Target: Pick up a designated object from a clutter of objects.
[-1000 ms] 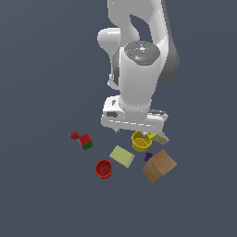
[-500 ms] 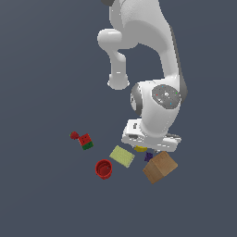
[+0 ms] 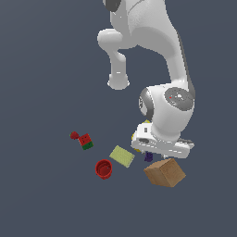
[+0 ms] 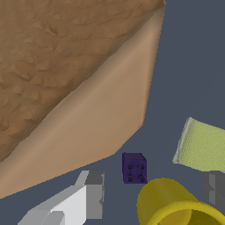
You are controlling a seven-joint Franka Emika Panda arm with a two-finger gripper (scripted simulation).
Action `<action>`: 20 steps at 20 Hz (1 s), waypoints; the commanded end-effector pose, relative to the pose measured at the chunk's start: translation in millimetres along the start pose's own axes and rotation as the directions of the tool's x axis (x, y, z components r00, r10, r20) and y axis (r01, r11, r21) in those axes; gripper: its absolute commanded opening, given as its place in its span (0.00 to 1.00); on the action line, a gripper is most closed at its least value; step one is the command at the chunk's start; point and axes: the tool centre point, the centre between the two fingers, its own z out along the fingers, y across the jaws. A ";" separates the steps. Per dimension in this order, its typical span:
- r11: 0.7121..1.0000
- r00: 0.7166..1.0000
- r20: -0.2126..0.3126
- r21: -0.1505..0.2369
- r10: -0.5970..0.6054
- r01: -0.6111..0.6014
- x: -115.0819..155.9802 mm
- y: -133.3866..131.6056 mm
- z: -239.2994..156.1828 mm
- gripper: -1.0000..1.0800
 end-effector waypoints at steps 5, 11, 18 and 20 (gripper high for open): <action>0.999 0.997 0.075 -0.036 -0.001 0.004 -28.3 8.3 47.3 0.96; 0.999 0.997 0.080 -0.038 0.000 0.003 -32.1 10.1 70.2 0.96; 0.999 0.996 0.085 -0.042 0.002 0.002 -36.7 12.3 101.2 0.96; 0.999 0.996 0.086 -0.042 0.002 0.002 -36.5 12.2 103.3 0.96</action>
